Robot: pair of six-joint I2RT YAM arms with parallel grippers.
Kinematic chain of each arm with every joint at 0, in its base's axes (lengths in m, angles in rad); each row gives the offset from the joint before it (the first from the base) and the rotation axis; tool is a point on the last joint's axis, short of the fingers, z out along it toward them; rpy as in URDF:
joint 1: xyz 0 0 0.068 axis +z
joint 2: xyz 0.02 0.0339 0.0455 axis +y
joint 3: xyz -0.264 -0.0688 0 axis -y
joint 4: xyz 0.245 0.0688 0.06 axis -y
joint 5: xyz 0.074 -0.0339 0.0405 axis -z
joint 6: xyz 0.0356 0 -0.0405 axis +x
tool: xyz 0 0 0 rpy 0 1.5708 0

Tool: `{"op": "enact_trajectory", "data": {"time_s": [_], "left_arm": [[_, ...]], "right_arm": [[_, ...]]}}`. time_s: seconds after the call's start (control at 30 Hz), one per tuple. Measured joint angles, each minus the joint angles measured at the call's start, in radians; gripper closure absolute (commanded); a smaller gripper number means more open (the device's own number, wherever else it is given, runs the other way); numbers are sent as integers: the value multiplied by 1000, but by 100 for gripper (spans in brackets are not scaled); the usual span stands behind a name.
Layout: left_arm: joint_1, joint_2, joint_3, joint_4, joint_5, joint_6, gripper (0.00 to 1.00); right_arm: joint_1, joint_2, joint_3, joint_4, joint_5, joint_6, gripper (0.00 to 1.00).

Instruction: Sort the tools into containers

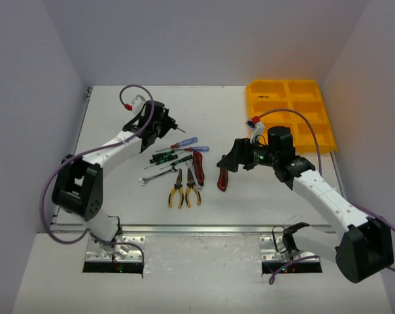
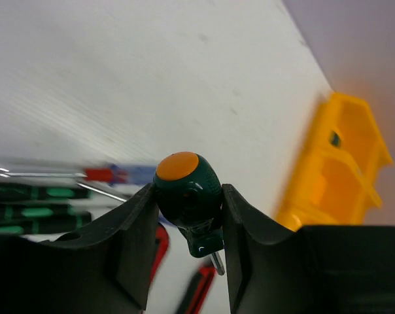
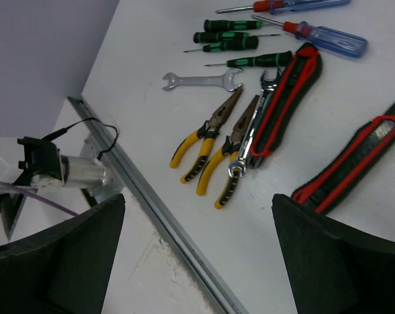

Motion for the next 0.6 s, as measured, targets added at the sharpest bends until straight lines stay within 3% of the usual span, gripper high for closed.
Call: {"op": "enact_trajectory", "data": {"time_s": [0.1, 0.3, 0.37, 0.47, 0.6], "left_arm": [[-85, -121, -88, 151, 135, 55, 100], [-197, -177, -243, 377, 413, 111, 100], [-216, -209, -313, 411, 464, 117, 100], [-243, -252, -353, 427, 517, 128, 100], [-262, -295, -354, 485, 550, 138, 100]], "right_arm": [[11, 107, 46, 57, -89, 21, 12], [43, 205, 92, 125, -156, 62, 37], [58, 223, 105, 139, -160, 74, 54], [81, 239, 116, 148, -162, 90, 72], [96, 242, 117, 159, -165, 114, 69]]}}
